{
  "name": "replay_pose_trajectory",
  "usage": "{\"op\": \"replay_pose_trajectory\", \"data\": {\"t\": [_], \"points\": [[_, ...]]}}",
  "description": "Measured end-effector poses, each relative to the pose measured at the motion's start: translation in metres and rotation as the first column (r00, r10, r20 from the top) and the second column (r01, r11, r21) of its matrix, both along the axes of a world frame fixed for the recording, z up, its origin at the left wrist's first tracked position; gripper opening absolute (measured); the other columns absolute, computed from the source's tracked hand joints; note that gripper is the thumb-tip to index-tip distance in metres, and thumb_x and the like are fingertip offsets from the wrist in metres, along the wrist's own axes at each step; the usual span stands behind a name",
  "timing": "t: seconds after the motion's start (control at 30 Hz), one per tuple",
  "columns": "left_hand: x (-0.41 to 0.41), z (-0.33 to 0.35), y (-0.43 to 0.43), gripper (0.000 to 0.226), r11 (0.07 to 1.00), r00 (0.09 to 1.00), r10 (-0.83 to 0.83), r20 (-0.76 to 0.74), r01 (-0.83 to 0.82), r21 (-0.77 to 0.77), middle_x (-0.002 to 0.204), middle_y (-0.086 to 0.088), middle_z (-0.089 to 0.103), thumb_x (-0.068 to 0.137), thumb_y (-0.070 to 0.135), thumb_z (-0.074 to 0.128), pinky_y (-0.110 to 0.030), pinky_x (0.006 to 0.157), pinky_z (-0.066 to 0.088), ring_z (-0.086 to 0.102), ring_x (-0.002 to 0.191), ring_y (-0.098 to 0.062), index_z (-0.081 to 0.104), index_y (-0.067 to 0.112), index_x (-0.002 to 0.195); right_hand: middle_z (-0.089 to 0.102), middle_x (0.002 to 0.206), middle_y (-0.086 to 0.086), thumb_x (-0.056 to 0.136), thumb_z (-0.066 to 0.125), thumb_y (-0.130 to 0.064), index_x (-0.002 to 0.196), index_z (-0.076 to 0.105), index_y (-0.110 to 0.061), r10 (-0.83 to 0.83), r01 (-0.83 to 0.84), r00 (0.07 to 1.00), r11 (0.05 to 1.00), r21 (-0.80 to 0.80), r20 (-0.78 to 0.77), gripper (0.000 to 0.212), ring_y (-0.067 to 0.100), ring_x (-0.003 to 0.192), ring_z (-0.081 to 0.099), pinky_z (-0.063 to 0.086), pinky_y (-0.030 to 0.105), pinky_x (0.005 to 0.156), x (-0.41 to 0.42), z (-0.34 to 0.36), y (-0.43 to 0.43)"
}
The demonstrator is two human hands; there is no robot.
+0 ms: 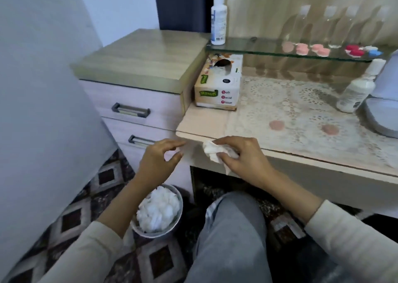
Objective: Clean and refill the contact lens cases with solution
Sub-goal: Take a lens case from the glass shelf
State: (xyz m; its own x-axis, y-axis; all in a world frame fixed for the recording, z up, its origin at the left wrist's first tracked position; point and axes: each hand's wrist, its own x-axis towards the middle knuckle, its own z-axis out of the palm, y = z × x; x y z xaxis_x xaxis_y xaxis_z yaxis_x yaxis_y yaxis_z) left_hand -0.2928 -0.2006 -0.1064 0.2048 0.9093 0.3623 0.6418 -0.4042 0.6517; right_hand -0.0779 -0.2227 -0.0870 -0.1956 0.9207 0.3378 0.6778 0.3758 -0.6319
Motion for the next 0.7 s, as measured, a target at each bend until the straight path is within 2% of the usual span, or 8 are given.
{"op": "replay_pose_trajectory", "data": {"t": [0.07, 0.13, 0.23, 0.33, 0.4, 0.53, 0.63, 0.7], "points": [[-0.031, -0.019, -0.01, 0.019, 0.993, 0.996, 0.089, 0.008, -0.088, -0.078, 0.1, 0.001, 0.066, 0.085, 0.009, 0.063, -0.004, 0.072, 0.04, 0.06, 0.085, -0.009, 0.069, 0.011, 0.104, 0.071, 0.097, 0.009, 0.076, 0.063, 0.002, 0.101, 0.071, -0.006, 0.061, -0.062, 0.998, 0.997, -0.048, -0.028, 0.027, 0.02, 0.089, 0.063, 0.038, 0.014, 0.072, -0.032, -0.017, 0.004], [-0.056, -0.039, -0.019, 0.021, 0.971, 0.988, 0.149, -0.031, -0.152, -0.184, 0.101, -0.002, 0.067, 0.087, 0.012, 0.06, -0.002, 0.07, 0.036, 0.057, 0.08, -0.006, 0.068, 0.012, 0.107, 0.071, 0.097, 0.01, 0.077, 0.06, 0.001, 0.101, 0.071, -0.007, 0.116, -0.118, 0.993, 0.986, -0.119, -0.022, 0.027, 0.025, 0.09, 0.064, 0.04, 0.021, 0.076, -0.061, -0.038, 0.01], [-0.089, -0.074, -0.03, 0.025, 0.906, 0.968, 0.182, -0.174, -0.234, -0.353, 0.104, 0.0, 0.065, 0.091, 0.019, 0.057, -0.012, 0.073, 0.037, 0.058, 0.088, -0.011, 0.065, 0.012, 0.113, 0.071, 0.099, 0.01, 0.08, 0.058, -0.004, 0.105, 0.069, -0.01, 0.156, -0.144, 0.988, 0.954, -0.264, 0.022, 0.028, 0.026, 0.09, 0.064, 0.043, 0.026, 0.074, -0.098, -0.077, 0.02], [-0.117, -0.115, -0.036, 0.03, 0.784, 0.936, 0.225, -0.269, -0.338, -0.521, 0.115, -0.007, 0.066, 0.093, 0.026, 0.052, -0.026, 0.085, 0.045, 0.062, 0.101, -0.021, 0.063, 0.012, 0.118, 0.071, 0.099, 0.009, 0.081, 0.061, -0.012, 0.105, 0.069, -0.015, 0.171, -0.136, 0.983, 0.919, -0.37, 0.062, 0.026, 0.025, 0.091, 0.064, 0.05, 0.03, 0.077, -0.126, -0.116, 0.034], [-0.129, -0.136, -0.039, 0.033, 0.701, 0.921, 0.198, -0.335, -0.372, -0.609, 0.119, -0.01, 0.063, 0.096, 0.029, 0.046, -0.026, 0.084, 0.042, 0.058, 0.107, -0.024, 0.06, 0.012, 0.121, 0.07, 0.101, 0.011, 0.082, 0.061, -0.015, 0.108, 0.068, -0.015, 0.18, -0.121, 0.979, 0.895, -0.43, 0.098, 0.027, 0.026, 0.093, 0.063, 0.049, 0.029, 0.08, -0.141, -0.138, 0.043], [-0.142, -0.16, -0.04, 0.036, 0.629, 0.919, 0.101, -0.382, -0.357, -0.69, 0.123, -0.013, 0.059, 0.1, 0.027, 0.034, -0.025, 0.073, 0.035, 0.054, 0.11, -0.028, 0.057, 0.011, 0.123, 0.066, 0.11, 0.011, 0.084, 0.059, -0.016, 0.112, 0.066, -0.014, 0.182, -0.075, 0.97, 0.851, -0.519, 0.158, 0.028, 0.026, 0.101, 0.062, 0.048, 0.029, 0.087, -0.17, -0.172, 0.061], [-0.155, -0.18, -0.035, 0.038, 0.576, 0.911, 0.103, -0.398, -0.381, -0.723, 0.125, -0.015, 0.057, 0.101, 0.027, 0.031, -0.029, 0.082, 0.041, 0.052, 0.112, -0.029, 0.054, 0.011, 0.126, 0.064, 0.115, 0.012, 0.085, 0.059, -0.017, 0.112, 0.065, -0.014, 0.202, -0.064, 0.961, 0.823, -0.564, 0.186, 0.029, 0.028, 0.108, 0.059, 0.047, 0.034, 0.093, -0.19, -0.194, 0.074], [-0.161, -0.193, -0.033, 0.039, 0.534, 0.913, 0.092, -0.398, -0.382, -0.754, 0.125, -0.015, 0.057, 0.101, 0.028, 0.031, -0.03, 0.085, 0.042, 0.053, 0.112, -0.029, 0.054, 0.01, 0.127, 0.063, 0.117, 0.014, 0.086, 0.058, -0.015, 0.115, 0.063, -0.008, 0.225, -0.068, 0.952, 0.816, -0.575, 0.206, 0.03, 0.029, 0.112, 0.056, 0.043, 0.032, 0.097, -0.2, -0.207, 0.083]]}}
